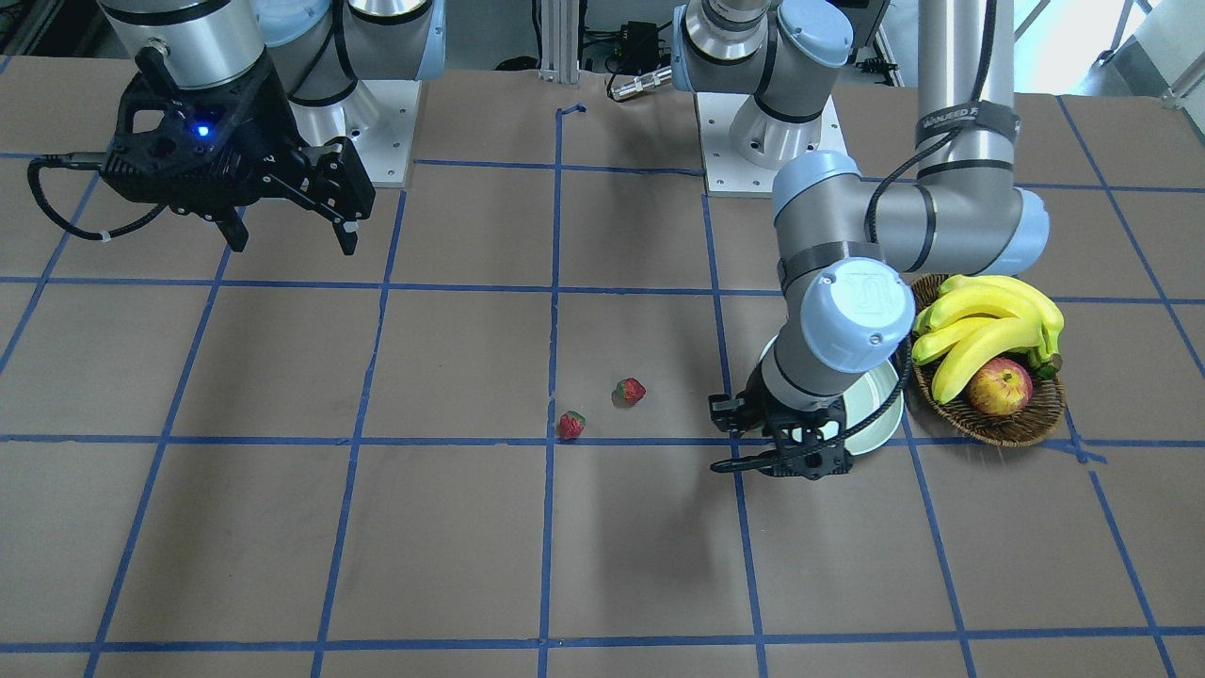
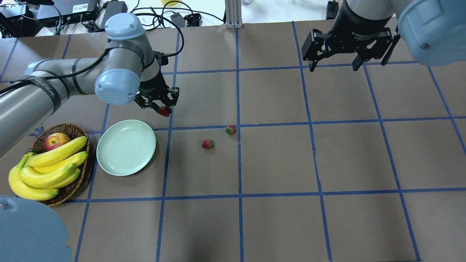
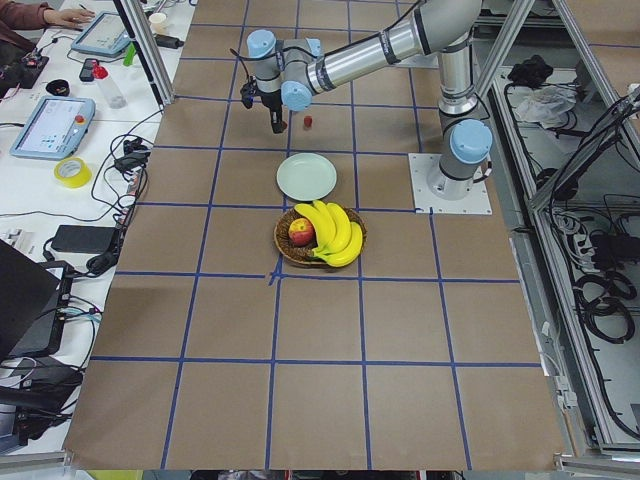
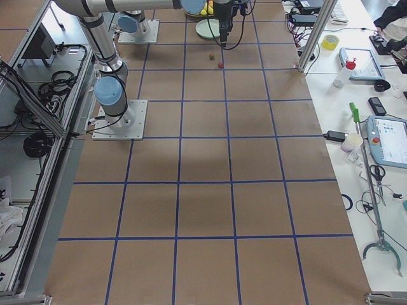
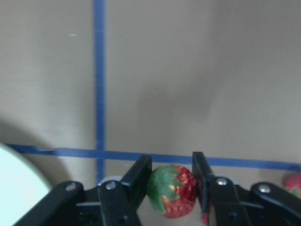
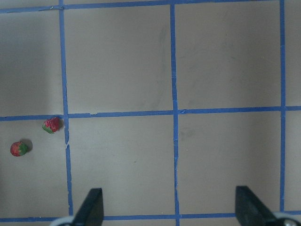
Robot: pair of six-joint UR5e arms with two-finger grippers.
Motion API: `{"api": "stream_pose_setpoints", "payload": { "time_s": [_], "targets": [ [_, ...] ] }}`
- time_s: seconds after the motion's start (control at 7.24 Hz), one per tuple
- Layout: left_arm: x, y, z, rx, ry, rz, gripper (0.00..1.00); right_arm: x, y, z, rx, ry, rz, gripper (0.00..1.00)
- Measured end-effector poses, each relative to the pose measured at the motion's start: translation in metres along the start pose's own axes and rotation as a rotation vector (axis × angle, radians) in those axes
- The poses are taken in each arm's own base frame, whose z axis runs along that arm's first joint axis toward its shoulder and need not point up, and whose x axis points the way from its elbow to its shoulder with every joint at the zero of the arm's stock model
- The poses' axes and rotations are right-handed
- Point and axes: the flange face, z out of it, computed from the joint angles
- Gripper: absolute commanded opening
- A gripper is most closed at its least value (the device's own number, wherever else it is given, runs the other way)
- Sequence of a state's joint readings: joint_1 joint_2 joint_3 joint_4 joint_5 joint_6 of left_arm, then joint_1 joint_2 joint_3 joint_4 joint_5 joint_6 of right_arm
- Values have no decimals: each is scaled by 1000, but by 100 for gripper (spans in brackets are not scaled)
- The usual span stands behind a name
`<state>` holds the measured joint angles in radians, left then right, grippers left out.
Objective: Collect all strawberries into plate
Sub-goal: 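Lower the strawberry into the green plate and open the left gripper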
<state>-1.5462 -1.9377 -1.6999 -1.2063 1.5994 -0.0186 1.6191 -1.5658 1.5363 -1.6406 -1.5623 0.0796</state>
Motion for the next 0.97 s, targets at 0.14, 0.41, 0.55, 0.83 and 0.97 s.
{"api": "stream_pose_setpoints", "payload": {
  "time_s": [0.14, 0.41, 0.55, 0.83, 0.97],
  "targets": [
    [-39, 7, 3, -56, -13, 8, 0, 0, 0, 1, -1, 2, 1, 100],
    [-100, 31, 34, -152, -4, 20, 0, 0, 1, 1, -1, 4, 0, 100],
    [-121, 38, 50, -177, -13, 23, 0, -1, 1, 2, -2, 4, -1, 100],
    [-148, 40, 68, -199, -20, 32, 31, -1, 2, 2, -3, 0, -1, 100],
    [-152, 39, 73, -205, -18, 32, 99, -2, 2, 2, -3, -4, -1, 100]
  ]
}}
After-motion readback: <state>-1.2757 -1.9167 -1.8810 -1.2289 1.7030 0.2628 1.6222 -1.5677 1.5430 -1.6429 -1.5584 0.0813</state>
